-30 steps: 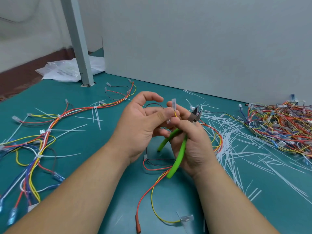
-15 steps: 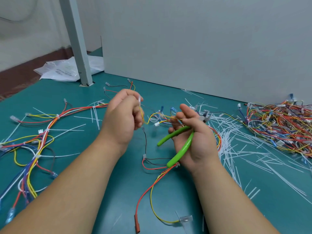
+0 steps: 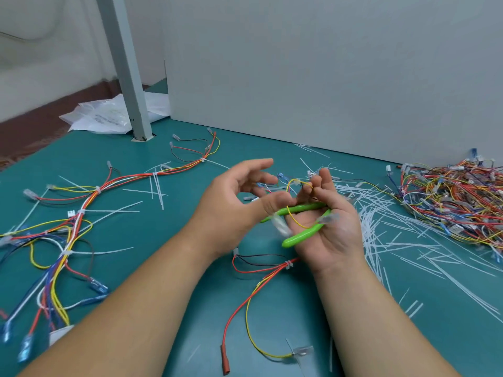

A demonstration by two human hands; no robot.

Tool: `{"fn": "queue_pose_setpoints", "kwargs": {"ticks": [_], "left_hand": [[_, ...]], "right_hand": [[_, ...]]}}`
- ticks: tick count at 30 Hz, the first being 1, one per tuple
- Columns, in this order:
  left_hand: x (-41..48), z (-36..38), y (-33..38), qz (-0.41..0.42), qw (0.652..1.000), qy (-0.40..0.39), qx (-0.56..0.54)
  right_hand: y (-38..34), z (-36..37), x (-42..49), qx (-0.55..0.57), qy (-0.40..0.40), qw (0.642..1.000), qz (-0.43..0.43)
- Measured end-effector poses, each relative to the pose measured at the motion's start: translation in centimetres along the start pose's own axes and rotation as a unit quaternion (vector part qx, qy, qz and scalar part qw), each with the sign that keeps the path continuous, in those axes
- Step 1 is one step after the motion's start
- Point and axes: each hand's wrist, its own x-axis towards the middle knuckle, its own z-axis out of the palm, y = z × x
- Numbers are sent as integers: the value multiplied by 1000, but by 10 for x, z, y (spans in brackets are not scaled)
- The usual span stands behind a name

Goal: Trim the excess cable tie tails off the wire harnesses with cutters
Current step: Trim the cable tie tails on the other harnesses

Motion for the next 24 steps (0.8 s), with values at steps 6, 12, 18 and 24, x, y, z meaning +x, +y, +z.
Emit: {"fn": "queue_pose_setpoints", "kwargs": {"ticks": [6, 12, 18, 24], "left_hand": [[0, 2, -7, -27, 999, 0, -32], [-1, -2, -11, 79, 983, 70, 150], [-1, 0, -10, 37, 998, 24, 53], [0, -15, 1, -44, 990, -55, -125]], "right_hand": [[11, 2, -3, -77, 15, 997, 17], [13, 1, -2, -124, 20, 992, -12], [15, 1, -1, -139, 31, 989, -39], [14, 1, -2, -140, 29, 989, -45]]}}
